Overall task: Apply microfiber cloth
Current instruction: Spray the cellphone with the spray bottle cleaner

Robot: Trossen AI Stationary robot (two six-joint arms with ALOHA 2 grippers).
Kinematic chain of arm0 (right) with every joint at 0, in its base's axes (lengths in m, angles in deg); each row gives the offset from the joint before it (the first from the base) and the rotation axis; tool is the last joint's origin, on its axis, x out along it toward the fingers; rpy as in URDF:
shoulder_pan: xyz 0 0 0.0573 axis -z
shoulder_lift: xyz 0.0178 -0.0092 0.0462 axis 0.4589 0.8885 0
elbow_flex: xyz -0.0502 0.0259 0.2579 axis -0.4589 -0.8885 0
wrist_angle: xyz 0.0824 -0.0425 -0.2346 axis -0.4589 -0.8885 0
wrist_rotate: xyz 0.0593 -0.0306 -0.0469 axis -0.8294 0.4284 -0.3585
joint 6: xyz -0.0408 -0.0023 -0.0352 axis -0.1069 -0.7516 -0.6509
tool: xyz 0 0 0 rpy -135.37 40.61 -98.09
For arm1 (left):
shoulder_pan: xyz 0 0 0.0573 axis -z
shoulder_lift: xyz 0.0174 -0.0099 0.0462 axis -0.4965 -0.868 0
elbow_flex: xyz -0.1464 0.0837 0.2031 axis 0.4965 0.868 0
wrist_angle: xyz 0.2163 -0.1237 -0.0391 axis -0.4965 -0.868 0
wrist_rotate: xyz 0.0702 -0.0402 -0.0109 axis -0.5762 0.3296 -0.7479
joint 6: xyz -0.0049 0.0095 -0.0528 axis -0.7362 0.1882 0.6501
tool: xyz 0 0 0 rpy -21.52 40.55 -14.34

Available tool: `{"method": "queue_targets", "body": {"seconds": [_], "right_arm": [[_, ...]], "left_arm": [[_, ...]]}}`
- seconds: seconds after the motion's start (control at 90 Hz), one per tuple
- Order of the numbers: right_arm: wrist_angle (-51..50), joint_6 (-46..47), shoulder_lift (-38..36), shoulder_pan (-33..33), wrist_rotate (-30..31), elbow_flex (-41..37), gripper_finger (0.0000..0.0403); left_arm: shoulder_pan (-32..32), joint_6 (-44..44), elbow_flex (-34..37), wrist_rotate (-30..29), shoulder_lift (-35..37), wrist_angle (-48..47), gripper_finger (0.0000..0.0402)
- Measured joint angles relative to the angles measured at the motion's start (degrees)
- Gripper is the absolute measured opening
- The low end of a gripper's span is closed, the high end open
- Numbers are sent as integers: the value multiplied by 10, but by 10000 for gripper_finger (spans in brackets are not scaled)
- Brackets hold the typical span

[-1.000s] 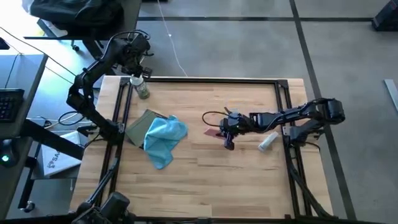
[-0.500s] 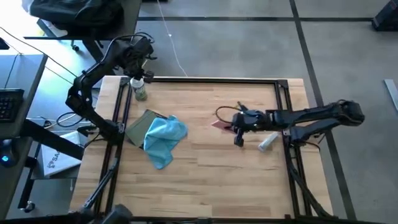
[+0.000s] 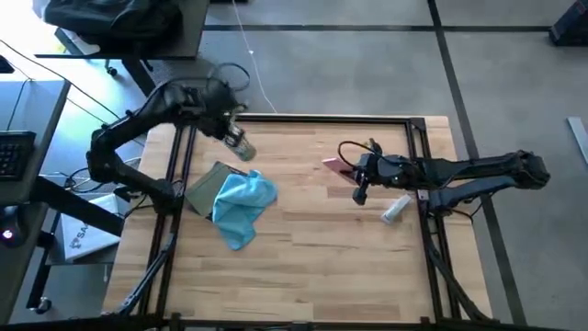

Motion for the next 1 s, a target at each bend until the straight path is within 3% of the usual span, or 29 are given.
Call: {"method": "queue_targets", "body": {"seconds": [0.211, 0.456, 0.7, 1.0], "right_arm": [[20, -1, -3, 4, 42, 0, 0], [26, -14, -5, 8, 44, 0, 0], [34, -11, 1, 9, 67, 0, 0], [104, -1, 65, 9, 89, 0, 0]], "left_arm": [[148, 98, 3, -8, -26, 59, 27], [262, 169, -12, -30, -62, 113, 26], [295, 192, -56, 6, -126, 103, 26], [303, 215, -148, 45, -197, 9, 26]]}}
